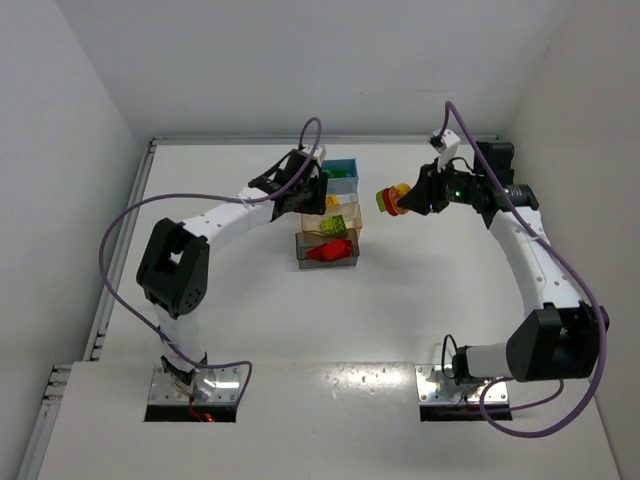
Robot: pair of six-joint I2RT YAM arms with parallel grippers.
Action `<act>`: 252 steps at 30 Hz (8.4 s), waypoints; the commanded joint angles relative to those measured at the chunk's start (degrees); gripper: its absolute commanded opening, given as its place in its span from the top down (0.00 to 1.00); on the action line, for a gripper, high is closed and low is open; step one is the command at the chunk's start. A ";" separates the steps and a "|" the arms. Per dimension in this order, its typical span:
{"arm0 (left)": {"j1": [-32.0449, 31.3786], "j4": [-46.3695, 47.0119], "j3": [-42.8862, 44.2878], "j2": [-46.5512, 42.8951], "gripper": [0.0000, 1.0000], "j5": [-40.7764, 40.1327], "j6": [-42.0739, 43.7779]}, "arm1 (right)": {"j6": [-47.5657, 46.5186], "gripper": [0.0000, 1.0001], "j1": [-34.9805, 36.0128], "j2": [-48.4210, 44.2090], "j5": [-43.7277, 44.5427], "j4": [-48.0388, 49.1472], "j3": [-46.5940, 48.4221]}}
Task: Sort the legos into containers by color
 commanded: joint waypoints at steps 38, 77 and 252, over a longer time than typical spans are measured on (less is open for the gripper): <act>4.39 49.90 -15.15 -6.97 0.31 66.75 -20.45 | 22.90 0.98 0.30 8.34 -37.29 22.31 -3.54; 4.48 54.37 -14.27 -4.77 0.51 66.92 -22.39 | 23.42 0.98 0.83 7.54 -37.29 23.89 -3.63; 17.57 18.06 -12.69 -10.75 0.75 37.04 7.24 | -33.27 0.96 19.54 30.03 -0.90 -11.17 15.61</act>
